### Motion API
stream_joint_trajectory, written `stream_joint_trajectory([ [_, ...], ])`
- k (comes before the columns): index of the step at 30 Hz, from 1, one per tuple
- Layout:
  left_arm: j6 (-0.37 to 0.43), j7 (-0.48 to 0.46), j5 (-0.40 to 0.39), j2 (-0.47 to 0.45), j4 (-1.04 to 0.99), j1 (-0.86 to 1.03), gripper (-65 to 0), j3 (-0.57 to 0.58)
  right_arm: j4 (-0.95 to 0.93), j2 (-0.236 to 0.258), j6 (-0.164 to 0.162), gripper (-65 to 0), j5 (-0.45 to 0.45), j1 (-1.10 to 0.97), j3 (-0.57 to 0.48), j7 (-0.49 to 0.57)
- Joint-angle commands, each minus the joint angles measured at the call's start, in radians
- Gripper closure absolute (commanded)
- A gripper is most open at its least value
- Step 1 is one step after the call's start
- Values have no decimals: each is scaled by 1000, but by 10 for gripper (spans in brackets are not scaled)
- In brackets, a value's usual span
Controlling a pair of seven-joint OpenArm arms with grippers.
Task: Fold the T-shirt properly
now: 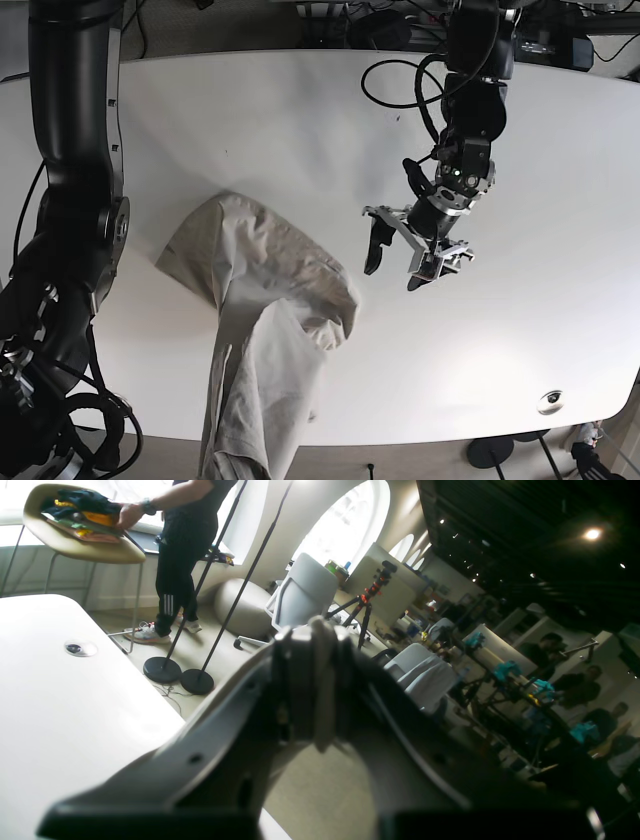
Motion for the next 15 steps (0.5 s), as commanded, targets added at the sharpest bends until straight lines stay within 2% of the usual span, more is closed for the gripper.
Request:
stream_joint_trajectory([
  [1,5,-32,-12,-3,-61,-74,-426,29,6,5,-13,-24,8,44,4,36],
  [3,5,-39,-14,15,-142,-130,-426,49,6,5,-13,-24,8,44,4,36],
  [6,5,-130,-12,74,-336,-222,-426,41,6,5,-12,-24,8,44,4,36],
  [10,5,-145,-12,138,-541,-341,-426,41,8,7,-10,-24,8,44,4,36],
  [13,6,-256,-11,172,-721,-409,-426,39,8,7,-10,-24,8,44,4,36],
  [15,8,-277,-11,190,-839,-464,-426,41,9,7,-10,-24,8,41,4,36],
])
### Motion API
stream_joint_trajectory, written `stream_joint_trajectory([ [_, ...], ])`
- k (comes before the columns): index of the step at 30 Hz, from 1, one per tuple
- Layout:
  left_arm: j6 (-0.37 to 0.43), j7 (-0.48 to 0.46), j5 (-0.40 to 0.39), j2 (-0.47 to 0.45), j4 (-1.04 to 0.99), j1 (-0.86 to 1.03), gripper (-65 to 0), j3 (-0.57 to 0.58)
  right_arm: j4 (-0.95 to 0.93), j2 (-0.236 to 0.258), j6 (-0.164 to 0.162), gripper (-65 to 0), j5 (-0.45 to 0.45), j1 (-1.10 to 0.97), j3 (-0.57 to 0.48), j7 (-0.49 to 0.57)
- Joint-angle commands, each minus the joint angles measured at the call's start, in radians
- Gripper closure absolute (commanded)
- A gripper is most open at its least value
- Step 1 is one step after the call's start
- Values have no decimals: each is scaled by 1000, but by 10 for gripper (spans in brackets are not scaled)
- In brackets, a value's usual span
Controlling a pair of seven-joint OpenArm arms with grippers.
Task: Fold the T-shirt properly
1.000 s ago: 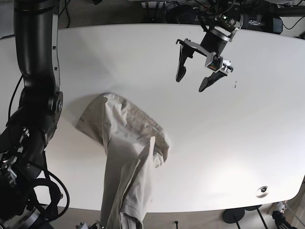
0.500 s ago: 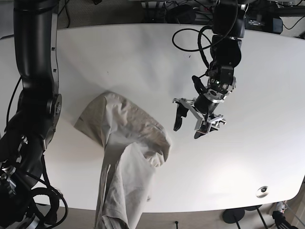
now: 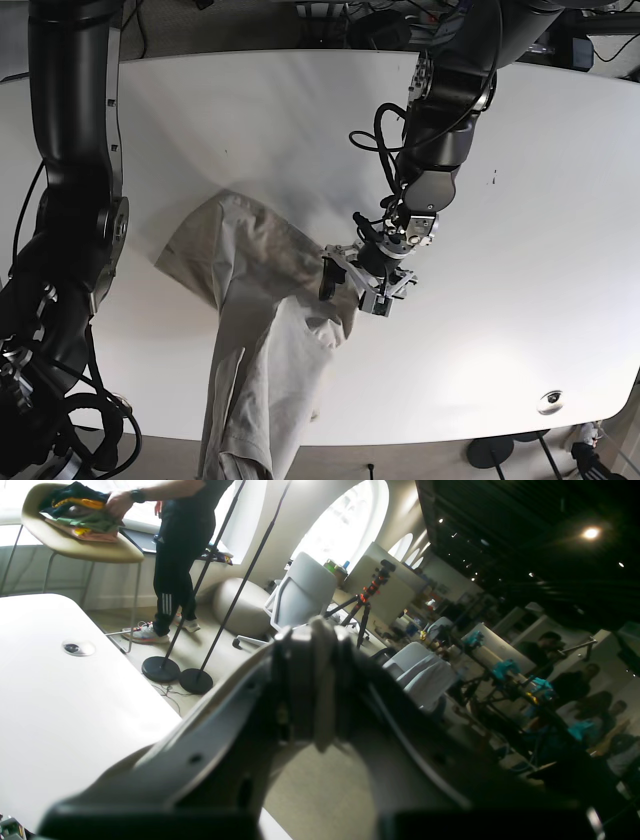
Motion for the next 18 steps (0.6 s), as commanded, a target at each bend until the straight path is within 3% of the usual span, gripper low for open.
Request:
stream_joint_trajectory([
  [1,-1,2,-8,14,-77,-73,-426,0,9,4,-11,-24,8,41,4,36],
  [6,-1,2,-2,14,-184,-116,-399,2,9,4,-11,-24,8,41,12,36],
  [7,-1,2,0,11,-186,-116,-346,3,9,4,-11,-24,8,38,27,36],
  [10,-1,2,0,-30,-186,-116,-46,3,6,9,-11,-24,8,36,67,36],
  [11,-1,2,-2,-45,-181,-116,0,0,6,23,-11,-24,8,30,72,36],
  [16,-3,13,-9,-134,-35,-112,0,-4,-72,40,-19,-24,8,26,78,39],
  [18,-5,78,-9,-164,54,-99,0,-4,-149,40,-19,-24,-9,27,101,67],
])
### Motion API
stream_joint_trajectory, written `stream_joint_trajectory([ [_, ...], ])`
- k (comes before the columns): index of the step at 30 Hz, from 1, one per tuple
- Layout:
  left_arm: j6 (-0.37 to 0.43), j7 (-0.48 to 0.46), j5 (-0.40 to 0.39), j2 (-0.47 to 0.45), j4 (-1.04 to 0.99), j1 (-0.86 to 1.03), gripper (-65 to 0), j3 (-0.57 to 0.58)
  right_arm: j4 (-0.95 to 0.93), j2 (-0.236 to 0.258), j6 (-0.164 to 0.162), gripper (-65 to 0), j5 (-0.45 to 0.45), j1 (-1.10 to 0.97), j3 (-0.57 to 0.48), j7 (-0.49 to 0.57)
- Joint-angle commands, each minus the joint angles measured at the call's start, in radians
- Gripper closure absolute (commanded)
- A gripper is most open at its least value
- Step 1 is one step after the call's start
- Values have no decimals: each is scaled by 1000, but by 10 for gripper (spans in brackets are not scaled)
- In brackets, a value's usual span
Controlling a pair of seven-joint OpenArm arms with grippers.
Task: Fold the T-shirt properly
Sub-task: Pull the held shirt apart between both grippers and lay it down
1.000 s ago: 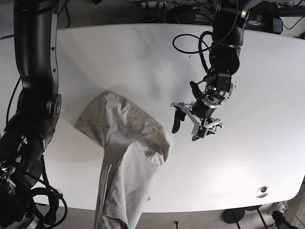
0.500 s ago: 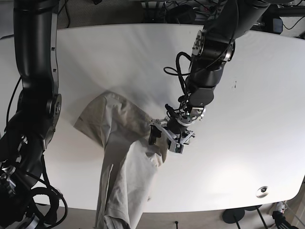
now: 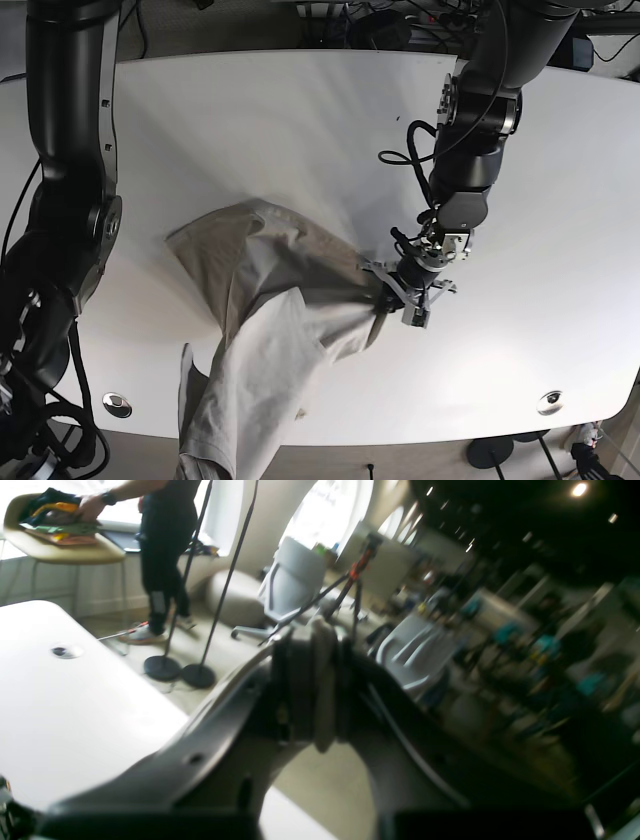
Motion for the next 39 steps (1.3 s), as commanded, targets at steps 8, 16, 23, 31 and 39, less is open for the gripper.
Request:
stream_joint_trajectory([
  [8,-2,255,-7,-90,356,-110,0,-125,-495,-4,-12,-24,-219,148,19,357],
  [16,-107,459,-7,-243,491,-386,0,-265,-860,9,-15,-24,-240,180,28,530],
  [23,-110,583,-9,-285,730,-343,0,-278,-858,9,-12,-24,-231,180,97,518],
  [31,-163,588,-9,-277,921,19,0,-413,-518,41,-12,-24,-230,-168,194,432],
  [39,-242,586,-7,-208,1076,441,0,-581,-228,19,-11,-24,-127,-855,372,426],
])
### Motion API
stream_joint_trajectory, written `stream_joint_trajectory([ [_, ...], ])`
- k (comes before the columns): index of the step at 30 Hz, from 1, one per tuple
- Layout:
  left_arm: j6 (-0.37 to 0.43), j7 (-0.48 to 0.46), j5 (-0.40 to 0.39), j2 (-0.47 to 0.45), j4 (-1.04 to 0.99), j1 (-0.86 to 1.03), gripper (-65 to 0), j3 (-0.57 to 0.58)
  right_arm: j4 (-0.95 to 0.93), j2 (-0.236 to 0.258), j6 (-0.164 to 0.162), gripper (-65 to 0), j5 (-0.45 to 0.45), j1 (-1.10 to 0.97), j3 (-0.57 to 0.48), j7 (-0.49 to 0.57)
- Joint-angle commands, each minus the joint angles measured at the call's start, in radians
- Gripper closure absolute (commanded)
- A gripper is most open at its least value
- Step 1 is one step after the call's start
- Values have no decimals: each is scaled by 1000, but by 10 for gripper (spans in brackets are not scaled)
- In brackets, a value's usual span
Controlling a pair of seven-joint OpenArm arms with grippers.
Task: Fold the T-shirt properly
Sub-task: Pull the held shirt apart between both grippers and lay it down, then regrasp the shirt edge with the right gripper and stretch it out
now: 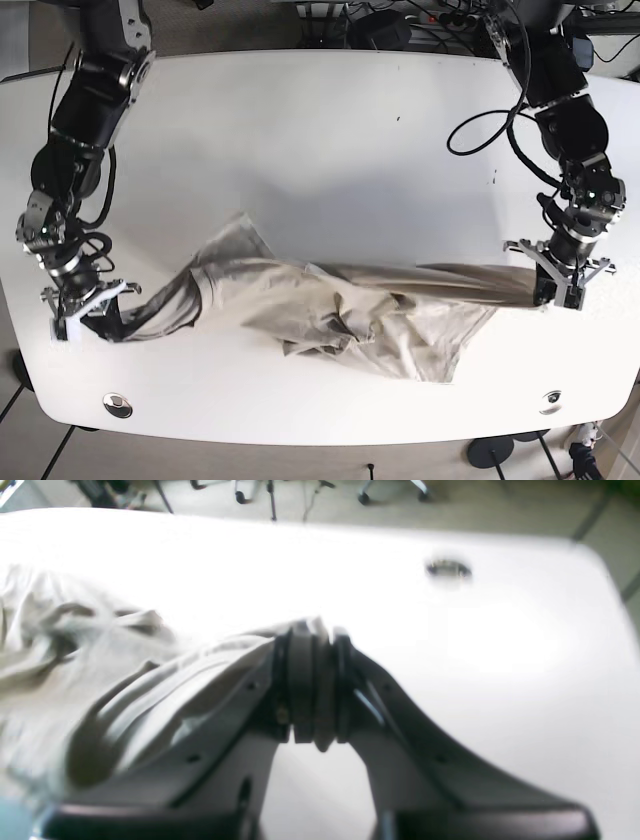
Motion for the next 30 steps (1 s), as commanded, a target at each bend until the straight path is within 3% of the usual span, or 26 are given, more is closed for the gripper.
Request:
stream_joint_trajectory([
  [1,10,-24,-3,-11,56,55,0,-23,42,9,3,-24,51,-83,21,23],
  [6,9,-27,-3,1,113,223,0,-51,97,-2,5,-24,145,-324,87,23],
  [8,-8,-27,-5,3,118,293,0,-87,103,-19,3,-24,223,-434,90,23],
  [17,-125,-29,4,66,107,365,0,-192,185,-22,5,-30,321,-585,82,25],
  [19,-125,-29,4,66,107,365,0,-189,234,-42,3,-92,318,-586,84,25],
  [22,-125,-29,4,66,107,364,0,-186,375,-55,3,-330,318,-618,82,23],
  [25,-125,-29,4,63,107,359,0,-158,498,-83,6,-507,317,-658,43,23],
  [28,-125,-29,4,63,113,359,0,-140,557,-81,6,-525,317,-701,-48,23],
  [30,-125,-29,4,64,114,359,0,-136,560,-66,6,-525,255,-707,-189,25],
])
